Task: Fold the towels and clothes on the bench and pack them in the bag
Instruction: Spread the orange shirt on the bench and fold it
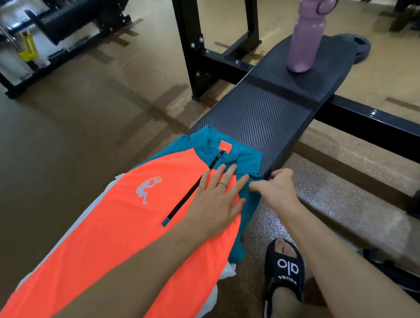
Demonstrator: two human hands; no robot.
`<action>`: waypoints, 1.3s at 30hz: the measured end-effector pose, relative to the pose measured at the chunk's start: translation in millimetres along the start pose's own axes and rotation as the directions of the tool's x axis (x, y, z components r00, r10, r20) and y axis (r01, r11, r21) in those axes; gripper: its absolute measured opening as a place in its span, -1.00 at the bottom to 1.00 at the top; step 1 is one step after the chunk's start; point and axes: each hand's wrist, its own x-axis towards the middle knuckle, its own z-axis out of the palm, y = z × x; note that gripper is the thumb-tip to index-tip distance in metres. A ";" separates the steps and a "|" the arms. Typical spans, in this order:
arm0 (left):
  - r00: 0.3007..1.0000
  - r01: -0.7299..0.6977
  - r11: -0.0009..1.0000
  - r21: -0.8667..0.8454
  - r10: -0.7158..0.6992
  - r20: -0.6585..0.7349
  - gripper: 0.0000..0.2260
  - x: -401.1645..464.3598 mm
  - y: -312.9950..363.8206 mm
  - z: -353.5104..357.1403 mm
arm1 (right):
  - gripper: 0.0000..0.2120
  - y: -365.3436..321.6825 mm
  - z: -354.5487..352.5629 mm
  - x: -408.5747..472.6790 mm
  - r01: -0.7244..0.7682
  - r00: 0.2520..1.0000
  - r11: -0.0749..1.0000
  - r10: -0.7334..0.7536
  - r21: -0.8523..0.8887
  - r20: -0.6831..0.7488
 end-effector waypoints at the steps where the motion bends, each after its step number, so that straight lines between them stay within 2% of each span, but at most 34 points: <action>1: 1.000 0.015 1.000 0.001 -0.015 -0.007 -0.44 -2.3 4.8 -3.8 | -0.27 1.7 -2.6 0.3 -0.062 0.997 0.998 0.061 0.015 0.051; 3: 0.999 0.018 0.999 -0.033 -0.019 -0.029 -0.42 -11.0 17.8 -11.6 | -0.24 6.9 -8.0 -0.5 -0.159 0.968 0.987 0.151 0.027 0.199; 5: 0.999 -0.016 0.999 -0.046 0.014 -0.041 -0.45 -24.0 31.2 -17.4 | -0.19 14.3 -13.2 -0.1 -0.192 0.926 0.981 0.186 -0.016 0.329; 10: 1.000 -0.019 0.998 -0.065 0.019 -0.003 -0.58 -44.6 55.0 -23.1 | -0.51 12.7 -39.6 -8.8 0.013 0.809 0.957 0.161 -0.291 0.566; 12: 0.999 -0.012 0.991 -0.132 0.017 0.032 -0.60 -45.3 66.6 -23.9 | -0.62 10.2 -48.0 -14.5 0.061 0.751 0.934 0.188 -0.351 0.633; 15: 0.984 0.138 0.925 -0.353 -0.089 0.153 -0.55 -43.7 87.1 -31.9 | -0.78 9.7 -55.6 -22.2 0.047 0.655 0.934 0.239 -0.354 0.717; 17: 0.967 0.227 0.875 -0.428 -0.151 0.203 -0.51 -42.1 98.4 -35.2 | -0.85 7.8 -58.0 -27.0 0.023 0.609 0.937 0.263 -0.347 0.748; 20: 0.939 0.339 0.777 -0.530 -0.245 0.242 -0.40 -41.9 111.3 -38.8 | -0.81 4.1 -58.9 -30.5 -0.012 0.608 0.953 0.248 -0.304 0.754; 23: 0.878 0.473 0.562 -0.679 -0.366 0.308 -0.35 -43.0 121.5 -40.3 | -0.89 0.1 -54.2 -34.3 -0.052 0.577 0.965 0.239 -0.257 0.781; 25: 0.848 0.500 0.448 -0.741 -0.425 0.315 -0.42 -45.7 122.5 -38.4 | -0.87 -3.6 -47.8 -37.5 -0.061 0.598 0.971 0.222 -0.233 0.770; 27: 0.840 0.505 0.437 -0.744 -0.448 0.307 -0.55 -50.8 119.9 -35.1 | -0.87 -6.7 -42.7 -38.2 -0.115 0.610 0.977 0.210 -0.177 0.764; 32: 0.816 0.538 0.507 -0.674 -0.513 0.265 -0.90 -68.7 107.5 -31.1 | -0.89 -17.1 -39.5 -39.5 -0.231 0.629 0.970 0.208 -0.075 0.750; 35: 0.820 0.511 0.502 -0.697 -0.528 0.221 -0.83 -76.3 112.6 -37.0 | -0.86 -20.3 -39.7 -43.2 -0.260 0.652 0.966 0.175 0.001 0.737; 37: 0.815 0.503 0.487 -0.714 -0.542 0.204 -0.73 -73.6 119.0 -41.2 | -0.89 -19.9 -37.1 -45.6 -0.195 0.664 0.979 0.176 -0.058 0.727; 39: 0.810 0.509 0.475 -0.718 -0.547 0.212 -0.67 -65.8 122.5 -41.5 | -0.92 -20.3 -34.4 -47.4 -0.066 0.699 0.982 0.172 -0.176 0.694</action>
